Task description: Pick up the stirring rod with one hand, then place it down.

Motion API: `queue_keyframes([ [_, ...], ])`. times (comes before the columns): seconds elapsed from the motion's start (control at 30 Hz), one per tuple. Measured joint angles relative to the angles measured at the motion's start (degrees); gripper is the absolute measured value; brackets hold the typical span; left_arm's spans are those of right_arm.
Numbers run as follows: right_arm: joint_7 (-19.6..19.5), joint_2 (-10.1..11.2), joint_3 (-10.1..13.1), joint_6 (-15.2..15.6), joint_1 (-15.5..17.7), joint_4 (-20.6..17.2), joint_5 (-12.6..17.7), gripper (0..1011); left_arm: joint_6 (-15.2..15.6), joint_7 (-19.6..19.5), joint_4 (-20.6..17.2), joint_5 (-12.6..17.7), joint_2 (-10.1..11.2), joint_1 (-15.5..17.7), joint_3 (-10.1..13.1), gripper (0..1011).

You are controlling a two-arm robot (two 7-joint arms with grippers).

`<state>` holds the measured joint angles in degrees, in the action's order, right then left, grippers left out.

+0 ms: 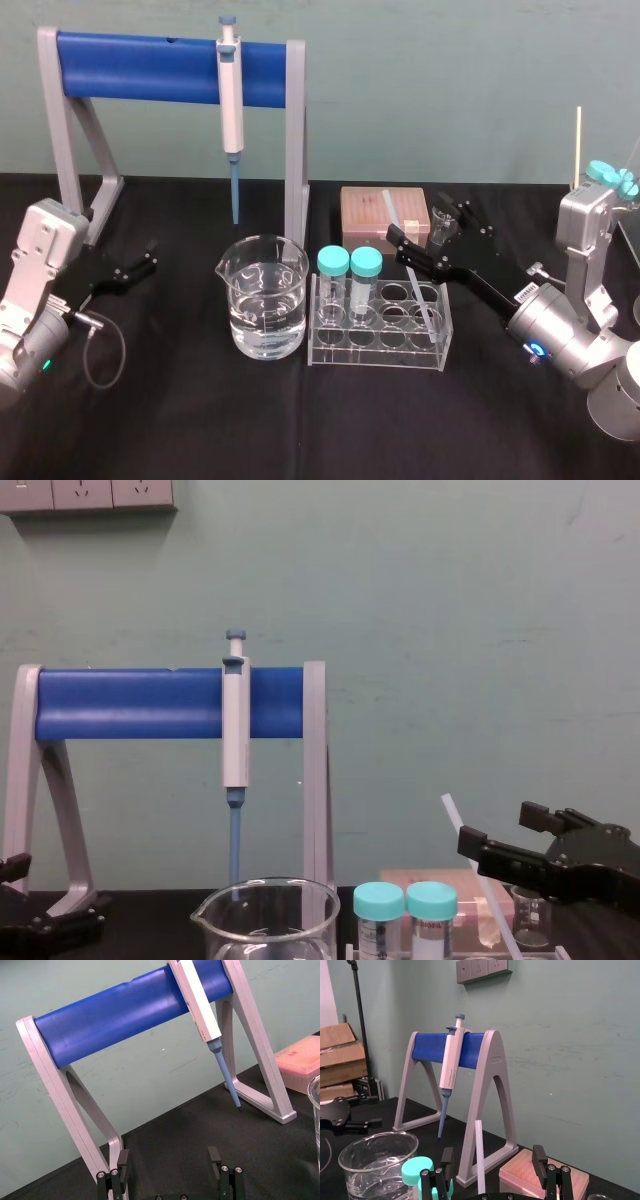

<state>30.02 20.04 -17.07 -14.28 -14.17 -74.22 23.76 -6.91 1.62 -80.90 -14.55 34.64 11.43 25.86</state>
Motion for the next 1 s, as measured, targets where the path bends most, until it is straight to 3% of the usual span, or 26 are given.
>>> queue_keyframes([
  [0.27,0.09,0.12,0.02,0.12,0.01,-0.30,0.09,1002,0.00,0.00,0.00,0.00,0.00,0.00,0.00,1000],
  [0.47,-1.89,0.74,2.03,0.01,0.97,-3.53,0.35,1003,0.00,0.00,0.00,0.00,0.00,0.00,0.00,1000],
  [0.67,-8.73,0.41,6.41,-1.33,3.96,-7.43,-1.42,1003,0.00,0.00,0.00,0.00,0.00,0.00,0.00,1000],
  [0.87,-18.55,-1.81,9.95,0.12,7.10,-8.24,-6.08,1002,0.00,0.00,0.00,0.00,0.00,0.00,0.00,1001],
  [1.0,-20.06,-2.54,10.53,1.47,7.86,-7.26,-6.83,1002,0.00,0.00,0.00,0.00,0.00,0.00,0.00,1000],
])
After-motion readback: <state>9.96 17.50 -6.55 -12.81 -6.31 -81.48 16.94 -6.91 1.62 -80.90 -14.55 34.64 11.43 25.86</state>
